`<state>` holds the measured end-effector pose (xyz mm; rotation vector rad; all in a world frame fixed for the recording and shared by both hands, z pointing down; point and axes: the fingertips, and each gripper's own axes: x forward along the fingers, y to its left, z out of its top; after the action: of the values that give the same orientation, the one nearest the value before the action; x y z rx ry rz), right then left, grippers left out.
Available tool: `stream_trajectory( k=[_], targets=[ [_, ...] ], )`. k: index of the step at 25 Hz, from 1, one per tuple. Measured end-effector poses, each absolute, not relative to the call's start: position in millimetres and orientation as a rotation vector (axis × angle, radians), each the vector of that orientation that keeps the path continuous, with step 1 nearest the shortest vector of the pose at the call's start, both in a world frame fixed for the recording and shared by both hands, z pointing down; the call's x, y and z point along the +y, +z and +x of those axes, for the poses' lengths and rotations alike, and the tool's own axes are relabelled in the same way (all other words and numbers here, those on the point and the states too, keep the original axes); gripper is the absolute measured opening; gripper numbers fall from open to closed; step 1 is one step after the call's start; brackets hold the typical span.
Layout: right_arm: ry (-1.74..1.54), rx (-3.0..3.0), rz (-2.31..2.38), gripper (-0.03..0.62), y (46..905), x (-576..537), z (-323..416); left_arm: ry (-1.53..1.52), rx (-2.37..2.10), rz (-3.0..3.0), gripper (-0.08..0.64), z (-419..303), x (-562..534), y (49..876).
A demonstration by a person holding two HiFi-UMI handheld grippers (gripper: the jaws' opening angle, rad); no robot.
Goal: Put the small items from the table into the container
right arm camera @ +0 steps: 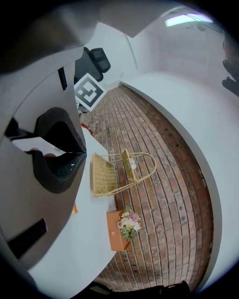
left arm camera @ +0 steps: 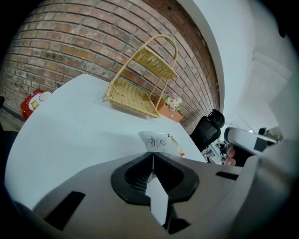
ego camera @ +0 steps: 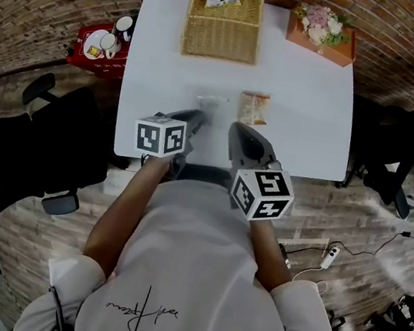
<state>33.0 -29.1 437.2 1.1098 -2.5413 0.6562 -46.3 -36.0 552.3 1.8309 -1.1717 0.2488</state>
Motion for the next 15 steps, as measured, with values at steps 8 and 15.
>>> stream_trajectory(
  k=[8, 15],
  targets=[
    [0.671, -2.54, 1.09, 0.02, 437.8, -36.4, 27.2, 0.208, -1.219, 1.849, 0.023, -62.3, -61.9, 536.5],
    [0.682, -2.532, 1.077, 0.02, 440.4, -42.7, 24.1, 0.166, -1.266, 1.865, 0.023, -80.6, -88.9, 519.2]
  ],
)
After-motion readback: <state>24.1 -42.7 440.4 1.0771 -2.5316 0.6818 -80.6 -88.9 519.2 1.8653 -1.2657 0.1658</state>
